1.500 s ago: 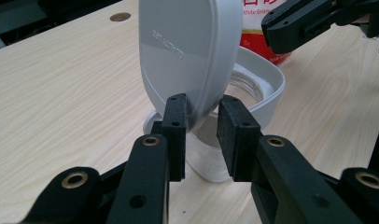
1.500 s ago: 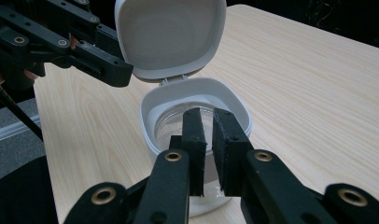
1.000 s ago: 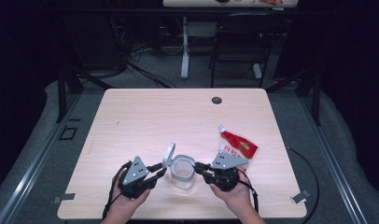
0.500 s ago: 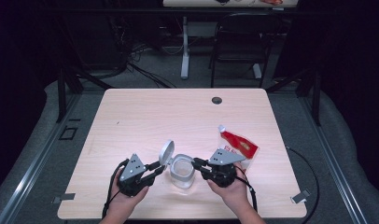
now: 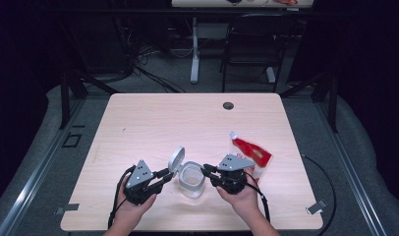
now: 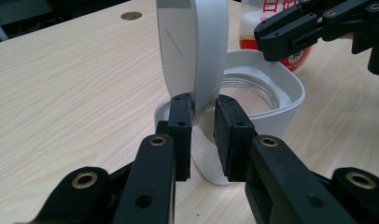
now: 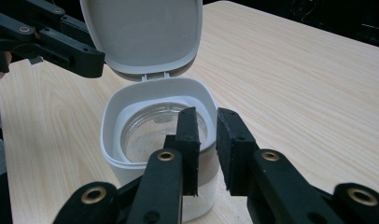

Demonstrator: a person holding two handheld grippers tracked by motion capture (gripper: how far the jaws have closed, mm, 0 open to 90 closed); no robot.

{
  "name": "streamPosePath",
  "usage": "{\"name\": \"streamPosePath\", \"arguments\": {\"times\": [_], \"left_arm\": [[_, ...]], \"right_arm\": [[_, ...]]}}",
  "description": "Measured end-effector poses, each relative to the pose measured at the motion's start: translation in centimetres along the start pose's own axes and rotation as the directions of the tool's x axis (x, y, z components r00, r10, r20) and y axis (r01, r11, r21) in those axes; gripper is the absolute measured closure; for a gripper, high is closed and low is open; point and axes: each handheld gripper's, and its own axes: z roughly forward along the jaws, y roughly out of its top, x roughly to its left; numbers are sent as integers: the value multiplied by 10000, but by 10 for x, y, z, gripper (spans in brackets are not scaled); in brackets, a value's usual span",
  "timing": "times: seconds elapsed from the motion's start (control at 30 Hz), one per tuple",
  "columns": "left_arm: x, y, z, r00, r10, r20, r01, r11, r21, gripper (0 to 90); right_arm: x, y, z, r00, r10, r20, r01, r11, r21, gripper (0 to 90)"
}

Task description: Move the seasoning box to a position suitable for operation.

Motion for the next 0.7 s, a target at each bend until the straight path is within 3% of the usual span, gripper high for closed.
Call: {"name": "streamPosePath", "arguments": {"times": [0.7], "left_arm": [[16,5,13,9995,-309,95,309,9995,-61,785]], "right_arm": [[1,-2,-5,9997,217,-85,-217,9998,-45,798]]}}
